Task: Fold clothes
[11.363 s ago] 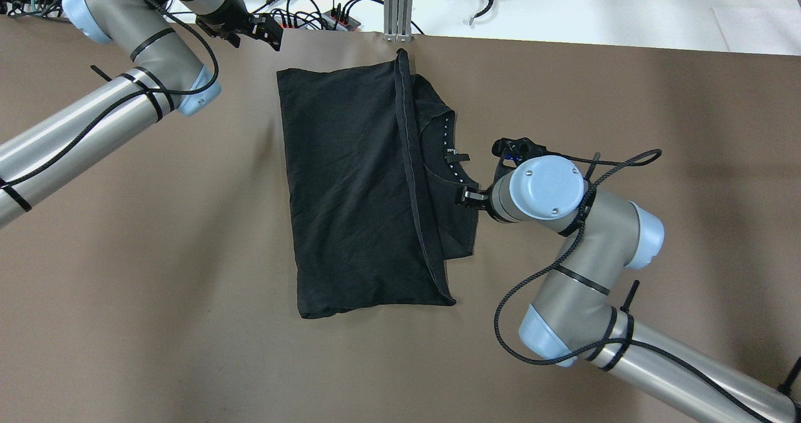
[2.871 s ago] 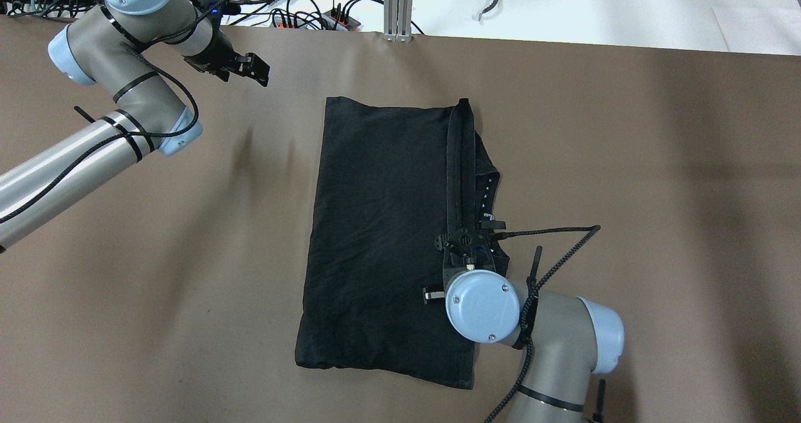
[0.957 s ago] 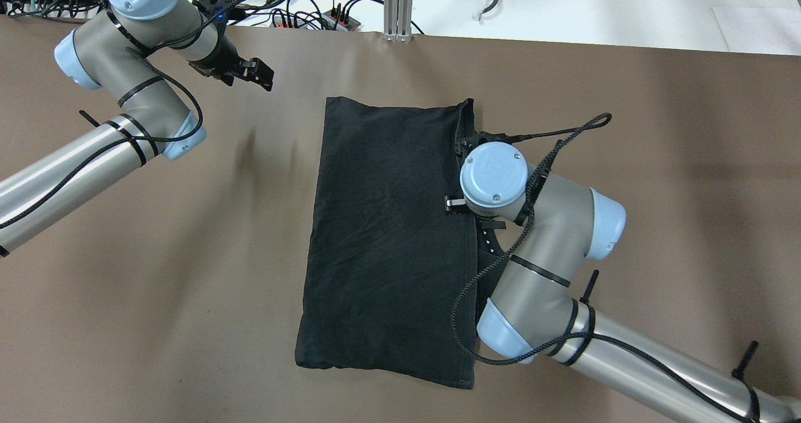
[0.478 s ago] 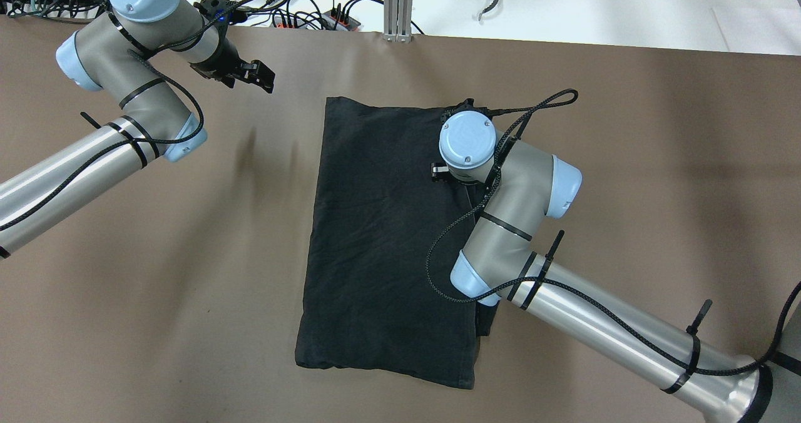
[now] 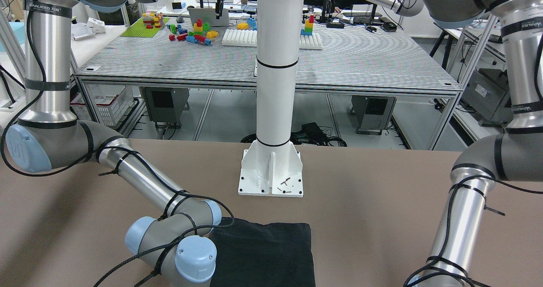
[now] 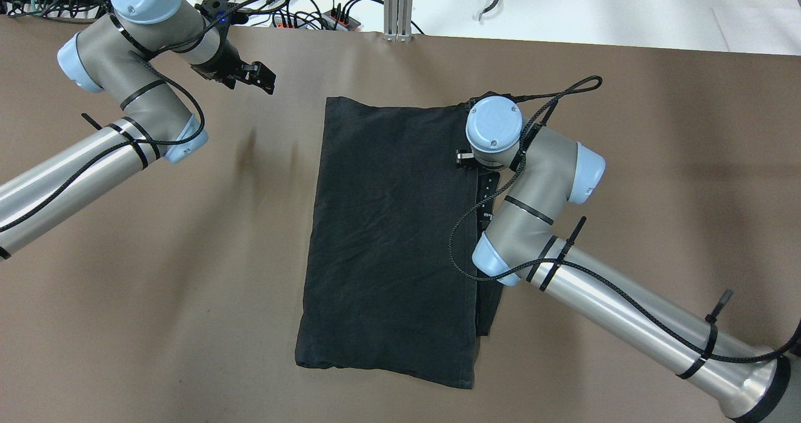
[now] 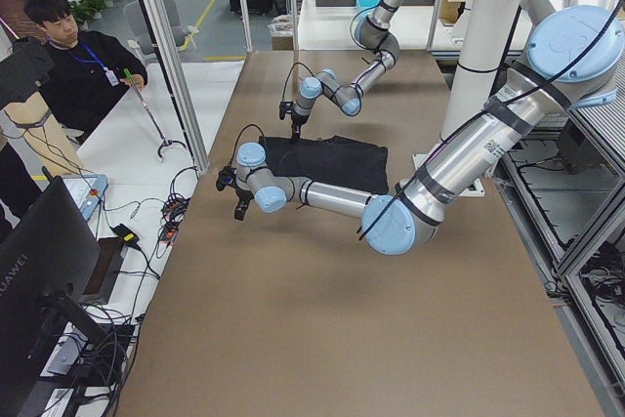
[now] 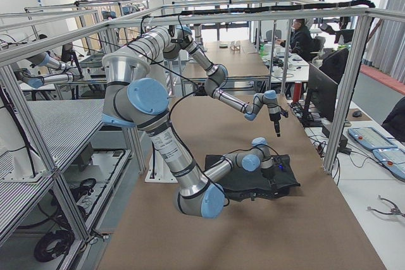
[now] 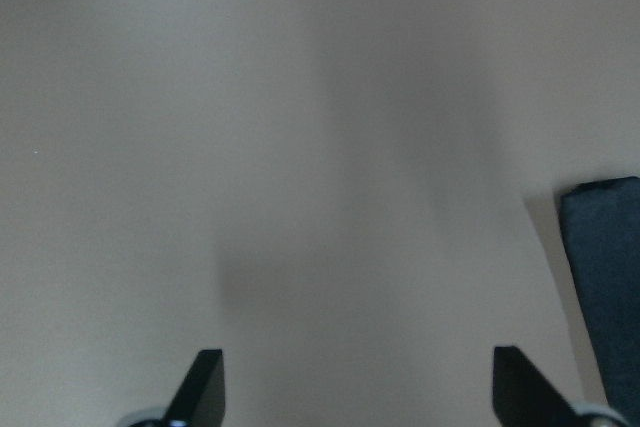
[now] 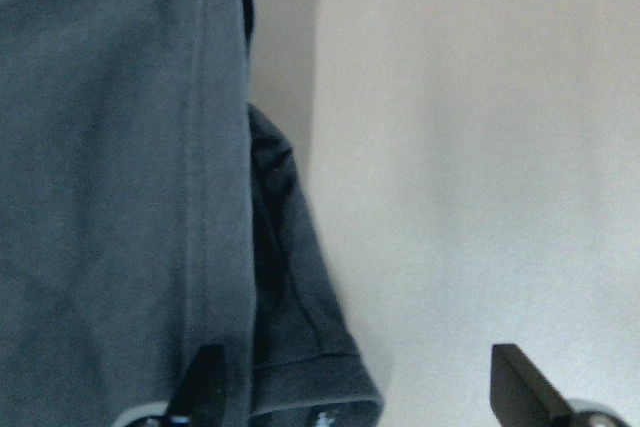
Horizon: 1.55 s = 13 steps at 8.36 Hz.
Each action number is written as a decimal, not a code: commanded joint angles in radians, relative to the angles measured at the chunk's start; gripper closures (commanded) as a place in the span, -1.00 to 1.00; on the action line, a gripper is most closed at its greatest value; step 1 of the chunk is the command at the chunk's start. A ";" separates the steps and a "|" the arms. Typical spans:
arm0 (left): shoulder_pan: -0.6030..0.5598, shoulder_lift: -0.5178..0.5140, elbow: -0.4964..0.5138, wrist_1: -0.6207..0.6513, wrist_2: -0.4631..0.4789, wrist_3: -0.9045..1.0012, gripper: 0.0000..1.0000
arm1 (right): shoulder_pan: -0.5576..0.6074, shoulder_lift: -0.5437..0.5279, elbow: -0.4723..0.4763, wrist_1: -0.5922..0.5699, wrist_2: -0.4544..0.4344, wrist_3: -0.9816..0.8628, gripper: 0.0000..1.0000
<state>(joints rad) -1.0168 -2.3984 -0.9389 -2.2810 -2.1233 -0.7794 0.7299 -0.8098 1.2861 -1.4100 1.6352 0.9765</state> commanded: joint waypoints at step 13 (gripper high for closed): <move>0.353 0.506 -0.841 -0.046 0.282 -0.873 -0.89 | -0.174 -0.367 0.509 0.398 -0.159 1.011 -0.84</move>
<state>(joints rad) -0.7897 -2.0312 -1.5857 -2.2865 -1.9484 -1.4453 0.5871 -1.1517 1.7633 -1.0364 1.5200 1.8625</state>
